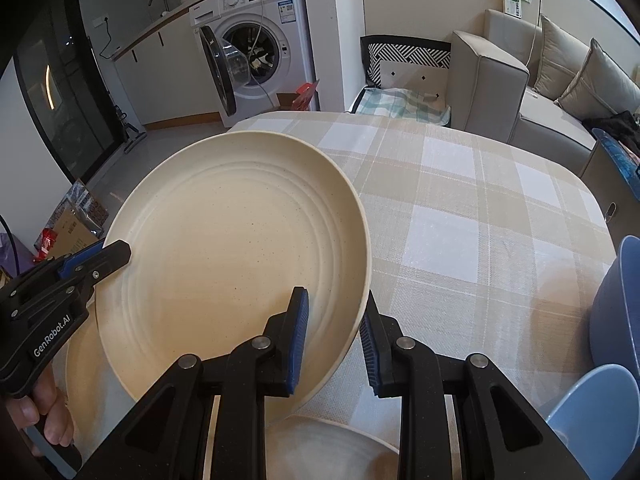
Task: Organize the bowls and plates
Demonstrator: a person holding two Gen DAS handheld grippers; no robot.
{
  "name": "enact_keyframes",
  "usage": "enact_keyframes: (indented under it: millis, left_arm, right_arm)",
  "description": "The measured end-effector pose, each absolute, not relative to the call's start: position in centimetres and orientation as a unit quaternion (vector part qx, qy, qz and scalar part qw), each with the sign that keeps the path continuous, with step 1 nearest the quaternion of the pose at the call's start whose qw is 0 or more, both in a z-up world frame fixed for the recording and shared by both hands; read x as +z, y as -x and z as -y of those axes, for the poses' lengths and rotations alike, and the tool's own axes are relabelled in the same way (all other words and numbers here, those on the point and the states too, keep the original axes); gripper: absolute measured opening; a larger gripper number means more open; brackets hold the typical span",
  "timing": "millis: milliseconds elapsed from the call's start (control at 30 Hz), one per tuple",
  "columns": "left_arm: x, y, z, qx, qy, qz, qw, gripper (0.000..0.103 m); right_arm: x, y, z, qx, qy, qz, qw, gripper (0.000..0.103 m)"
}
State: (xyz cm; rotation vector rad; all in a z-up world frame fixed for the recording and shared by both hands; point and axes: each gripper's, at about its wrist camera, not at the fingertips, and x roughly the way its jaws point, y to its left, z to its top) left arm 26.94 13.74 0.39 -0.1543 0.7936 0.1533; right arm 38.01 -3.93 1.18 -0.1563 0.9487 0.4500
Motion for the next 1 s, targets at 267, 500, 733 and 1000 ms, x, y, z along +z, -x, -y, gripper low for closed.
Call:
enact_keyframes:
  millis: [267,500,733,1000]
  left_arm:
    - [1.4,-25.7,-13.5,0.074,0.076,-0.375,0.921,0.015]
    - [1.9,-24.6,-13.4,0.072,0.072,-0.372,0.923,0.015]
    - [2.2,-23.7,-13.3,0.072,0.073,-0.368,0.924,0.015]
    - [2.3,-22.7,-13.1,0.070,0.070,-0.368,0.924,0.015]
  right_arm:
    - [2.2,-36.6,4.3,0.219,0.075,-0.443,0.866,0.025]
    - [3.0,-35.2,4.8,0.221,0.076,-0.436,0.869,0.025]
    - [3.5,-33.9,4.9,0.222,0.082,-0.430,0.871,0.025]
    - [3.6,-32.6,5.4,0.224,0.078,-0.429,0.872,0.025]
